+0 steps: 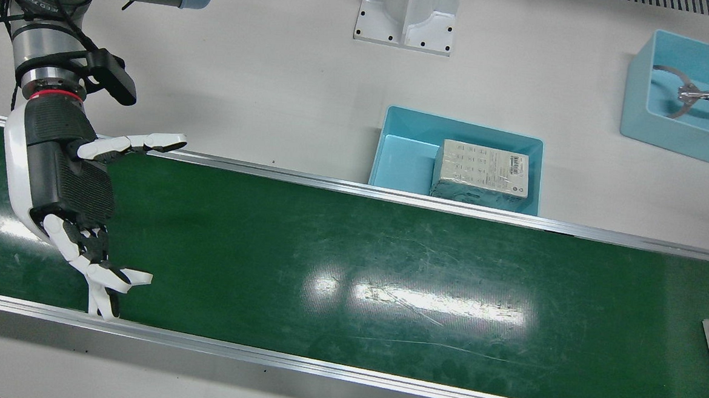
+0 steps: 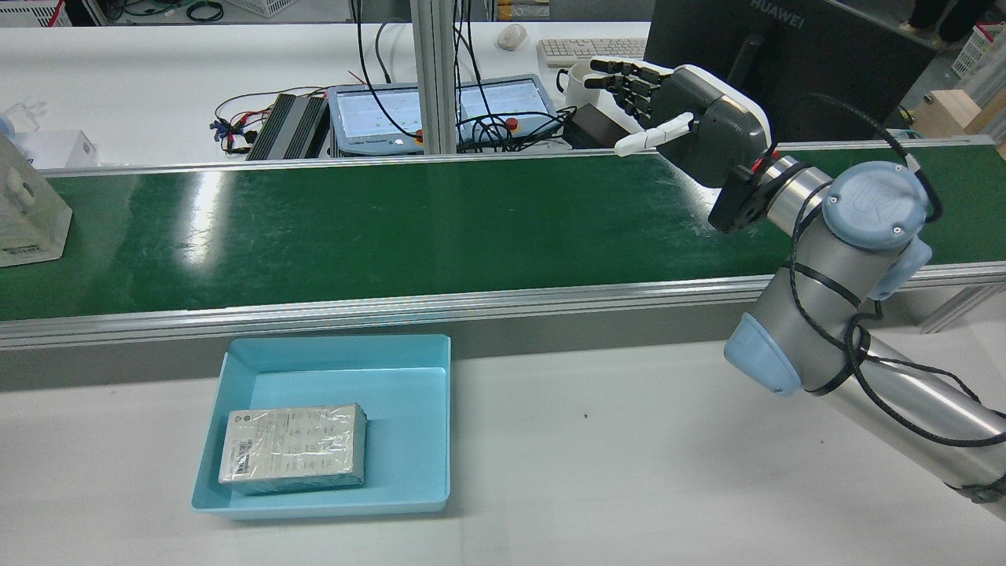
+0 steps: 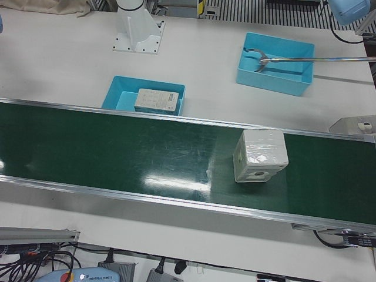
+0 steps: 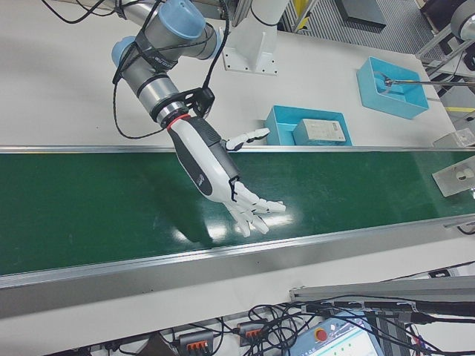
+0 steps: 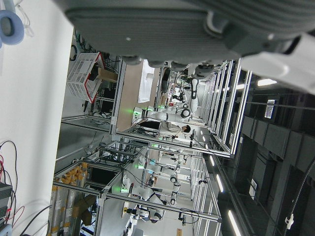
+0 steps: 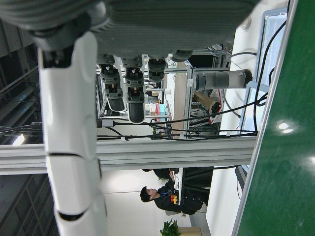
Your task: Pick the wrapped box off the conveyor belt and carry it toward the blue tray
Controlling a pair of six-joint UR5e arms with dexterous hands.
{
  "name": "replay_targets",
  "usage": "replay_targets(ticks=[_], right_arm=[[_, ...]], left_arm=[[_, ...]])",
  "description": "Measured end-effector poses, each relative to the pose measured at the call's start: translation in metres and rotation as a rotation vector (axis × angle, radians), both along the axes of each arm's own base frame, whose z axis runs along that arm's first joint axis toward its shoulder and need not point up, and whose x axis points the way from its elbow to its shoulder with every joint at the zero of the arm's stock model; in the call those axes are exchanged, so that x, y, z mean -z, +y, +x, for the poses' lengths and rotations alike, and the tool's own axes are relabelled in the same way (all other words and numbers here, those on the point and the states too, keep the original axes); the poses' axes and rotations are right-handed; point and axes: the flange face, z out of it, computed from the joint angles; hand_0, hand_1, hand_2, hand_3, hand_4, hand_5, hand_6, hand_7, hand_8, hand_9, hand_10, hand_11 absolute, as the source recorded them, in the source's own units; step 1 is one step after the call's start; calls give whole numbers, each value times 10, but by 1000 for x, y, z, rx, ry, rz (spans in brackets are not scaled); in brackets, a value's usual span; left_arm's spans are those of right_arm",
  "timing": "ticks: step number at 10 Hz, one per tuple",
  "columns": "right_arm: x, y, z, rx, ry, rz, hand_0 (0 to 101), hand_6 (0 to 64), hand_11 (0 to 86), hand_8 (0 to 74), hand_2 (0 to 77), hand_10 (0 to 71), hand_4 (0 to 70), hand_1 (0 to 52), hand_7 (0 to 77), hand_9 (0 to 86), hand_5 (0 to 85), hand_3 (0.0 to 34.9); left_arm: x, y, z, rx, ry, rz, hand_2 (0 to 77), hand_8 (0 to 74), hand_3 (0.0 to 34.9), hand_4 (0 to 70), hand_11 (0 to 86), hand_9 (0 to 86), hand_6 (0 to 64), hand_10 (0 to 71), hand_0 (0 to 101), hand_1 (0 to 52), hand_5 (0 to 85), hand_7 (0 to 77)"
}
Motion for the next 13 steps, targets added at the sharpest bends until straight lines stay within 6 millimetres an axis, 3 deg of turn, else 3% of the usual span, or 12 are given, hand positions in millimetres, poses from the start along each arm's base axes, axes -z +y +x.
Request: replay_targets(ticks=[2,5,8,11,12,13], right_arm=[[5,-2,5,-4,35,27,504,109,11,71,93,0,158,158,251,82,142,0],[-3,-2,-2,8,60,21,462,82,11,60,60,0,136,93,240,82,125,0],[-8,-5,-10,14,59,7,462,93,11,60,60,0,142,93,229,65,125,0],[4,-11,-23,21,41,33,456,131,11,87,98,5,180,93,284,109,147,0],[5,-15,-30,25,27,49,462,169,11,104,120,11,256,109,349,153,191,0],[4,-19,-35,30,14,58,464,169,11,104,131,27,267,109,360,153,191,0]], left_arm=[[0,0,0,0,0,0,5,5,0,0,5,5,5,5,0,0,11,5],[0,0,0,0,0,0,11,5,0,0,5,5,5,0,0,0,11,5],[0,0,0,0,0,0,5,5,0,0,5,5,5,0,0,0,11,5],[0,0,0,0,0,0,11,5,0,0,5,5,5,5,0,0,11,5],[0,0,0,0,0,0,11,5,0,0,5,5,5,5,0,0,11,5],[0,0,0,0,0,0,5,5,0,0,5,5,5,5,0,0,11,5]])
